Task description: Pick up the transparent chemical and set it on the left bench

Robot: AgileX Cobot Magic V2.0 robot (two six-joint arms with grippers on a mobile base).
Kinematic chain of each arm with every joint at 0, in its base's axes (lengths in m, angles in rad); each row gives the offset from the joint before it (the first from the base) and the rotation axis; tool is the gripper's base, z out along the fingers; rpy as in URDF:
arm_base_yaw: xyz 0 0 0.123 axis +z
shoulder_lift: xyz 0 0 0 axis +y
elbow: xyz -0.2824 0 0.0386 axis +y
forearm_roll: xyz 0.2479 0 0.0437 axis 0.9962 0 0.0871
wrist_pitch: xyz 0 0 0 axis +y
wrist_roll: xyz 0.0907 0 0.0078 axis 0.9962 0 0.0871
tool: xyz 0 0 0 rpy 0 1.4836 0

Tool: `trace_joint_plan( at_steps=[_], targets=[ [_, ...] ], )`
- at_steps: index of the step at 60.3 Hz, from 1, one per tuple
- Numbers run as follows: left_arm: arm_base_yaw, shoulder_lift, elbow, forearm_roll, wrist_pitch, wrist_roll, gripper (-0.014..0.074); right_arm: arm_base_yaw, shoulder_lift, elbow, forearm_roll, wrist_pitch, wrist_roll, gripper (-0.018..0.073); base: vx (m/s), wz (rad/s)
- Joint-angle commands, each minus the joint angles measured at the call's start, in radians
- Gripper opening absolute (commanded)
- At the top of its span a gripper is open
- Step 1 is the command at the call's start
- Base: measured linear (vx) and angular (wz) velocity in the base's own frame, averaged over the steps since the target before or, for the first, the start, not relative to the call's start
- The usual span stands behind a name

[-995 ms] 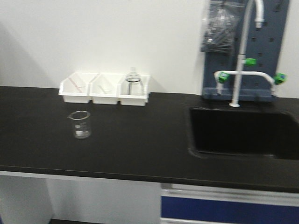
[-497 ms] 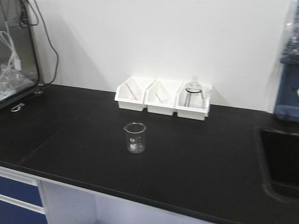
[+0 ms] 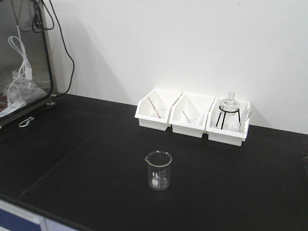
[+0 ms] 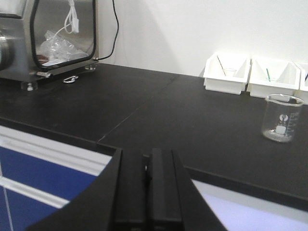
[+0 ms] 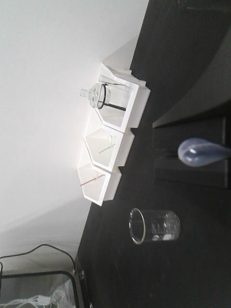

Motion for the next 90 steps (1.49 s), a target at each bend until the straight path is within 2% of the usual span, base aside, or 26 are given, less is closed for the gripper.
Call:
trace_joint_plan(
  at_steps=[1,34,68,74,80,86,90],
  targets=[
    [-0.002,-0.019,0.016,-0.001,-0.078,-0.008,-0.0003,0.0,0.003,-0.031,0.001,-0.061,-0.003,-0.0004,0.32,-0.08],
    [-0.002,-0.019,0.016,-0.001,-0.078,-0.008,-0.0003,0.0,0.003,-0.031,0.001,-0.062,-0.003,-0.0004,0.26,-0.17],
    [-0.002,-0.019,0.016,-0.001,-0.078,-0.008,-0.0003,0.0,0.003,-0.031,0.001,-0.072,-0.003,-0.0004,0.09,-0.12],
    [-0.002,-0.019,0.016,-0.001,-0.078,-0.008,-0.0003,0.0,0.024,-0.032,0.001,-0.14,-0.003,-0.0004,0.0,-0.01],
    [-0.002,-0.019,0.016,-0.001,-0.078,-0.008,-0.0003,0.0,0.089,-0.04,-0.008,-0.293,-0.003,-0.0003,0.0,0.01],
    [-0.002,-0.019,0.016,-0.001,-0.078,-0.008,-0.0003,0.003,0.195,-0.089,-0.046,-0.419,0.006,-0.0003,0.0,0.0],
    [-0.002,-0.019,0.016,-0.001,-0.078,-0.008,-0.0003,0.031,0.288,-0.152,-0.079,-0.468,0.006,-0.0003,0.0,0.0]
  ],
)
